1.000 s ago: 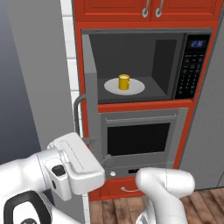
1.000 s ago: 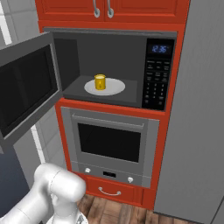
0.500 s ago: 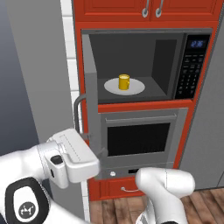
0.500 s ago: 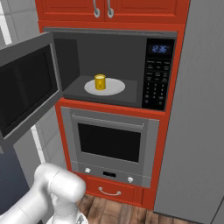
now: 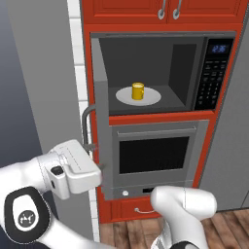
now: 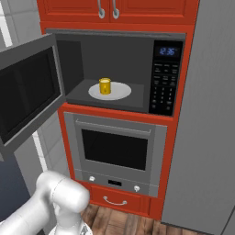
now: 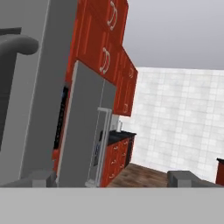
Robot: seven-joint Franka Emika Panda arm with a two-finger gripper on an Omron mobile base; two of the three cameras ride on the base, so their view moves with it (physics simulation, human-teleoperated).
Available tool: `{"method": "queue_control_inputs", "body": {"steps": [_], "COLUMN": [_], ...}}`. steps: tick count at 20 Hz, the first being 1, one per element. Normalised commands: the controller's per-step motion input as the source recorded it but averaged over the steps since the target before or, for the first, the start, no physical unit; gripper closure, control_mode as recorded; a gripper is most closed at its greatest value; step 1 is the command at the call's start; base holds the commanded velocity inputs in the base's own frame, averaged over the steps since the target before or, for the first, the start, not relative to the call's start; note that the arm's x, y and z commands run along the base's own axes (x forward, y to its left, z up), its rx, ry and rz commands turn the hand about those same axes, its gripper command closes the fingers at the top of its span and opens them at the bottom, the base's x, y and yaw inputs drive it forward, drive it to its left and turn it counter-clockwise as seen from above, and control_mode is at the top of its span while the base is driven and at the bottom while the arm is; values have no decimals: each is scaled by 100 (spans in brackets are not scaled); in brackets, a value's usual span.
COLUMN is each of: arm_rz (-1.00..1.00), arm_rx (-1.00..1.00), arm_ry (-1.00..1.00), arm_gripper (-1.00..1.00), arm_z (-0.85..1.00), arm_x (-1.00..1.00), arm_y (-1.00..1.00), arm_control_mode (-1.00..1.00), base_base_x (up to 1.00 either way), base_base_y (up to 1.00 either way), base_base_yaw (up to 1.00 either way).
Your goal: Pick the mug from the counter and place it inside the microwave. Then close the microwave.
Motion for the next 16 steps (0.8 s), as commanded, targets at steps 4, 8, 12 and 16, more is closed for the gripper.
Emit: {"method": "queue_control_inputs", "body": {"steps": [4, 8, 12, 16], "arm_rz": [0, 0, 0, 0], "arm_rx": [0, 0, 0, 0], "arm_ry": [0, 0, 0, 0], "arm_gripper": [-100, -100, -100, -100], "arm_z": [-9, -12, -21, -14], "arm_x": [36, 32, 19, 5], "arm_y": [22, 26, 38, 43], "arm_control_mode": [-100, -100, -100, -100], "base_base_x": [0, 0, 0, 0], "base_base_y": [0, 0, 0, 0], "base_base_yaw": [0, 0, 0, 0]}}
